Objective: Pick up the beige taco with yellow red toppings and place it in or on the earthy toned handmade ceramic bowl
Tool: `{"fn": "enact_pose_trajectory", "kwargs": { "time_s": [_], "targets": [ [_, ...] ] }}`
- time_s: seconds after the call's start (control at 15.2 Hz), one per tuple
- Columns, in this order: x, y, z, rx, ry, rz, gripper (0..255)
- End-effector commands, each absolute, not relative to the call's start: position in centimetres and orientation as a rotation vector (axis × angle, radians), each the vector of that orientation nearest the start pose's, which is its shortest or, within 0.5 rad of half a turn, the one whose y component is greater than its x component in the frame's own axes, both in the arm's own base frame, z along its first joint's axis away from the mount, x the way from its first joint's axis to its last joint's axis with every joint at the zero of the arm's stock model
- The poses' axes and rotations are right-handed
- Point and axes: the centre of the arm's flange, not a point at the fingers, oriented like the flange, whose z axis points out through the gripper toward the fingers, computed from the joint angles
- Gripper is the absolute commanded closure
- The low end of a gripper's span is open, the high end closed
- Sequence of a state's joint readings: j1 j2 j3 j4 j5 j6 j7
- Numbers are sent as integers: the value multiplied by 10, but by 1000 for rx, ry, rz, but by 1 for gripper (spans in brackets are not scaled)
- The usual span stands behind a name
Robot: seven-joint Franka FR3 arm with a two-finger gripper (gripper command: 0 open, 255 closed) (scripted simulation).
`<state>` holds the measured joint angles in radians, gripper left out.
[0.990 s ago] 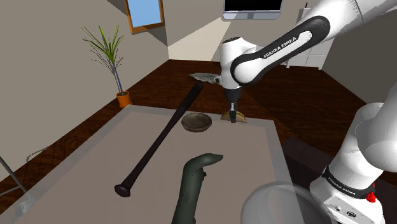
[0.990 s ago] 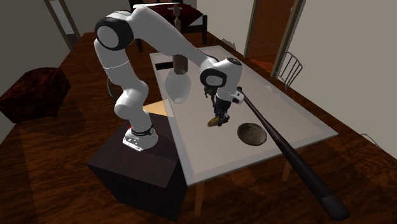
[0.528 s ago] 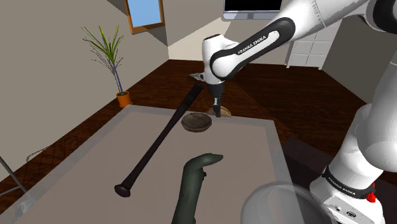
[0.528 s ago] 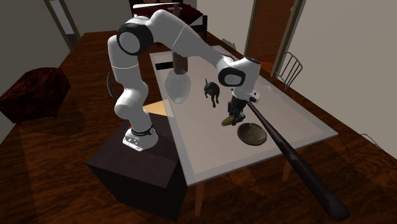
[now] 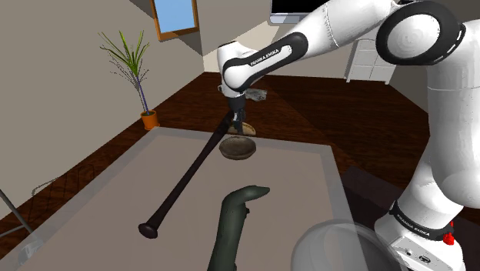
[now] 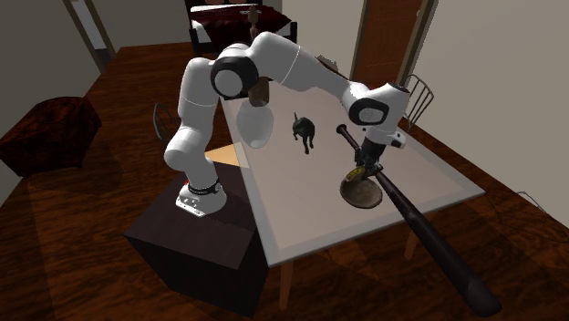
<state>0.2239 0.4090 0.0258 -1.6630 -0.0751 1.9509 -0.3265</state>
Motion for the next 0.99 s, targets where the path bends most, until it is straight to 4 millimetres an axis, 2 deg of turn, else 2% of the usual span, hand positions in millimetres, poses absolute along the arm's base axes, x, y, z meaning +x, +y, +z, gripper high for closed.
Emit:
{"fn": "enact_pose_trajectory", "kwargs": {
  "time_s": [0.0, 0.73, 0.92],
  "targets": [
    [653, 160, 357, -3043, -953, 196, 255],
    [653, 160, 299, -3043, -953, 196, 255],
    [653, 160, 295, -3043, -953, 196, 255]
  ]
}}
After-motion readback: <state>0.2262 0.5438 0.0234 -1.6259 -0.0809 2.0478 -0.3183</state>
